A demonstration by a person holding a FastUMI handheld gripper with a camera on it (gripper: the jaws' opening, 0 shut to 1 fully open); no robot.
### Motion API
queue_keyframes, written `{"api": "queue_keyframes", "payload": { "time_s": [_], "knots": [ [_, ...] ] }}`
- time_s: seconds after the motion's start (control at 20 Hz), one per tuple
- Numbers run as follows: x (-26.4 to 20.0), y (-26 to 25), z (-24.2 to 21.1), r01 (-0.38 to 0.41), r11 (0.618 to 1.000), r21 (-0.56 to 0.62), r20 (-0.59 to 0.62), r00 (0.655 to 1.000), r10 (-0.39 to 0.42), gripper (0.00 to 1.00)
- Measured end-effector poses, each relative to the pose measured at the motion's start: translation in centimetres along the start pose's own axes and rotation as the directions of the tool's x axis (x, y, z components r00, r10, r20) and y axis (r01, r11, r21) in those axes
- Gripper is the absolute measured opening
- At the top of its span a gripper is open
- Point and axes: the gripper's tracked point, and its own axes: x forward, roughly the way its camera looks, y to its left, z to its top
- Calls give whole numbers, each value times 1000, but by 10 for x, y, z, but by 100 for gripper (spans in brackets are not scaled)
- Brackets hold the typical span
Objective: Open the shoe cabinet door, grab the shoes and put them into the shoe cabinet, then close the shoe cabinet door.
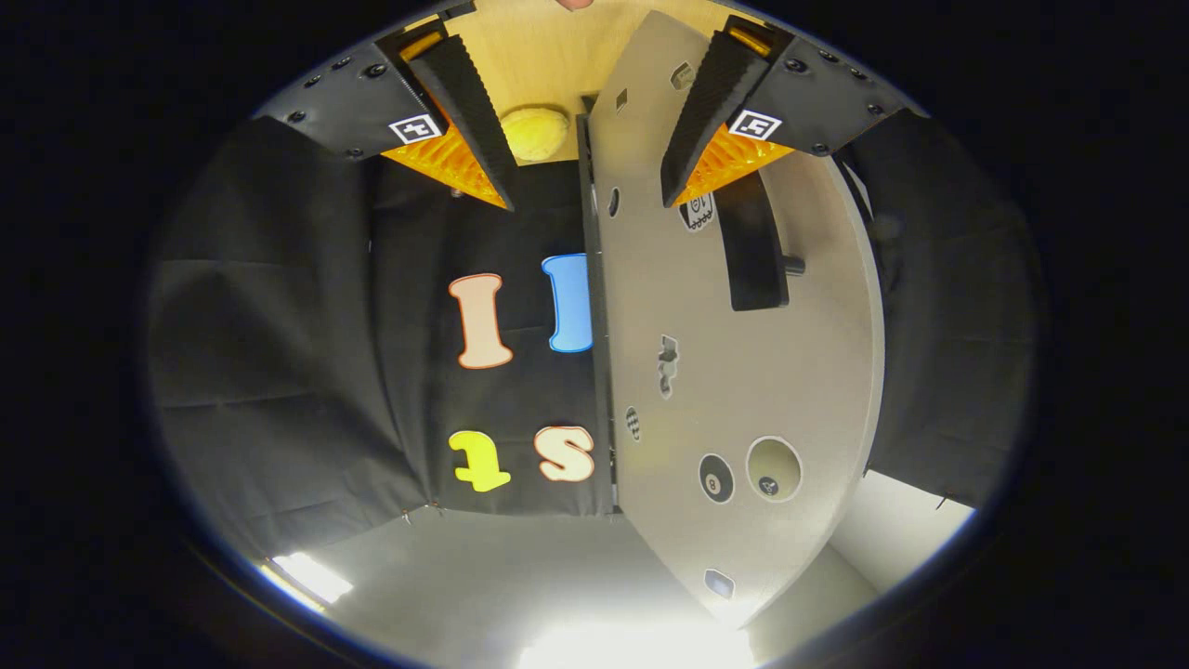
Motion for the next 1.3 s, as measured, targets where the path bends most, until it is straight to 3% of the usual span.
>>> {"api": "queue_keyframes", "payload": {
  "time_s": [0.4,0.8,1.3],
  "knots": [
    [50,103,1,-137,990,28,-10,991,137,96],
    [88,193,-22,-279,960,5,-71,958,279,98],
    [31,176,-5,-291,956,-22,-2,957,291,98]
  ]
}}
